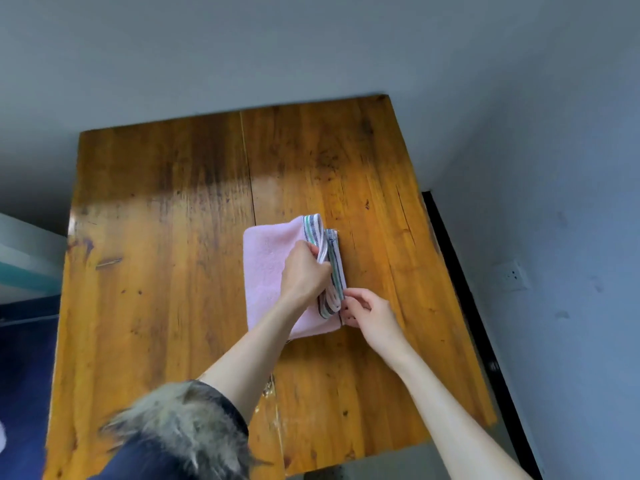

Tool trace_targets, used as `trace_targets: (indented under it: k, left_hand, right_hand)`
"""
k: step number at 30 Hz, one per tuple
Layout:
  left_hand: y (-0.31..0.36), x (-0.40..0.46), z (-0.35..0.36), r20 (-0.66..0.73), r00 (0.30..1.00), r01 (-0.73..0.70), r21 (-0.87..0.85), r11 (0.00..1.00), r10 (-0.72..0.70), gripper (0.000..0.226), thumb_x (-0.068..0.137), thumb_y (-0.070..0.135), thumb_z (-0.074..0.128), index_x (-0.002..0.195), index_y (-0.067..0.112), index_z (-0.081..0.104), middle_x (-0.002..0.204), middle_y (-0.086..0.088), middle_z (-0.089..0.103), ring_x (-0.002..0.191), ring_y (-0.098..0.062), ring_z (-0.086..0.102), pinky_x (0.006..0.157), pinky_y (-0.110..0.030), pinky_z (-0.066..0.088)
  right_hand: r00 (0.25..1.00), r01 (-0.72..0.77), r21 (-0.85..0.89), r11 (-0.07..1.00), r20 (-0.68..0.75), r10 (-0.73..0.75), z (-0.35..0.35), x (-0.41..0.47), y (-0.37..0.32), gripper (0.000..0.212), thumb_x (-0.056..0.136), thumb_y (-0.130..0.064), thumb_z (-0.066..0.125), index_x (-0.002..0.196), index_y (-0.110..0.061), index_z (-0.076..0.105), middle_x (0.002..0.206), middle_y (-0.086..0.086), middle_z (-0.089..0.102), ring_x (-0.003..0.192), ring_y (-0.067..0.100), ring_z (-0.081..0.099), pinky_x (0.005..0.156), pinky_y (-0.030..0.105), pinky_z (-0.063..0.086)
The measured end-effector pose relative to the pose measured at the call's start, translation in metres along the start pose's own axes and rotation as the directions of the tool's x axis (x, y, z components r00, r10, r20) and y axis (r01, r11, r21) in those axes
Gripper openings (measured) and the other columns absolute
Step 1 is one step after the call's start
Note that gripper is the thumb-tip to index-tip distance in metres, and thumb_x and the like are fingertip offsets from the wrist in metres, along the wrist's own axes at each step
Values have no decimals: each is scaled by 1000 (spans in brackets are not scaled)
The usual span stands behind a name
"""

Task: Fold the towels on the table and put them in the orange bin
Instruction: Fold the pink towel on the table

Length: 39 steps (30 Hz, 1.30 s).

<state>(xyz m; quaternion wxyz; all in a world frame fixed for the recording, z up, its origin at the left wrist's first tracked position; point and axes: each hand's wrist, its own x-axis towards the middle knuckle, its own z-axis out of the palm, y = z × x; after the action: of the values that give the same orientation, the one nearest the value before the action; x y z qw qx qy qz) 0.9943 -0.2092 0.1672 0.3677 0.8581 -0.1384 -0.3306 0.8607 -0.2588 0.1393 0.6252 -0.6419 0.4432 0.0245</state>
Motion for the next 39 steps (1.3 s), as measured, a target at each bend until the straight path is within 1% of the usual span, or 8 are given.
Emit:
trace_targets:
  k: [11, 17, 21, 25, 30, 33, 35, 39]
  left_hand:
    - [-29, 2, 39, -86, 978, -182, 76, 980, 188, 17, 86, 14, 57, 101, 11, 49, 92, -2, 52, 79, -15, 48, 64, -21, 33]
    - [-33, -4, 29, -57, 972, -223, 79, 972, 228, 23, 95, 15, 45, 114, 9, 58, 102, -4, 59, 93, -17, 55, 76, -22, 39]
    - [-55, -16, 4, -142, 846, -383, 508, 771, 514, 31, 89, 13, 43, 114, 8, 59, 118, -12, 58, 110, -34, 51, 86, -41, 43]
    - [-86, -13, -10, 81, 850, -408, 727, 552, 521, 48, 90, 34, 50, 135, 18, 47, 151, -13, 30, 141, -36, 20, 111, -50, 20]
    - [-103, -10, -9, 176, 873, -417, 754, 508, 456, 68, 88, 60, 30, 147, 26, 27, 157, -7, 10, 145, -29, 0, 117, -46, 3]
    - [-103, -8, -10, 186, 877, -417, 752, 510, 443, 72, 87, 65, 26, 148, 28, 22, 158, -5, 5, 145, -28, -4, 118, -45, 0]
    - [-102, -9, -11, 177, 878, -423, 724, 545, 445, 68, 89, 61, 25, 148, 28, 19, 157, -4, 2, 145, -27, -6, 118, -45, -2]
    - [-95, -7, -16, 134, 813, -502, 654, 565, 567, 50, 94, 29, 29, 141, 15, 38, 153, -14, 24, 141, -38, 19, 112, -54, 15]
  right_hand:
    - [997, -56, 144, 988, 66, 47, -7, 14, 10, 26, 100, -25, 38, 103, -23, 64, 102, 4, 68, 93, 10, 66, 75, 21, 56]
    - [998, -60, 88, 994, 27, 58, -7, 32, -7, 38, 99, -32, 40, 100, -4, 65, 99, 22, 66, 92, 35, 63, 81, 46, 53]
    - [1000, 24, 25, 999, -8, -24, 1, 49, -29, 33, 94, -35, 51, 95, -5, 65, 74, 7, 62, 65, 19, 54, 60, 25, 42]
    - [994, 91, -30, 995, -63, -92, 13, 74, -51, 25, 89, -37, 57, 95, -13, 63, 86, 3, 67, 78, 17, 61, 67, 30, 47]
    - [988, 98, 35, 995, -124, -93, 19, 93, -53, 19, 92, -13, 54, 110, -13, 59, 107, 0, 61, 102, 16, 57, 93, 36, 48]
    - [952, 144, -131, 981, -253, -174, 25, 82, -43, 36, 94, -17, 50, 130, -17, 49, 125, 3, 49, 108, 16, 51, 95, 33, 44]
    - [880, 227, -398, 889, -306, -362, 31, 65, -32, 43, 96, -14, 44, 139, -15, 41, 135, 6, 42, 118, 21, 46, 98, 34, 40]
    - [731, 405, -746, 529, -84, -677, 43, 38, -8, 52, 87, 2, 44, 139, -3, 40, 148, 16, 34, 140, 30, 26, 113, 47, 24]
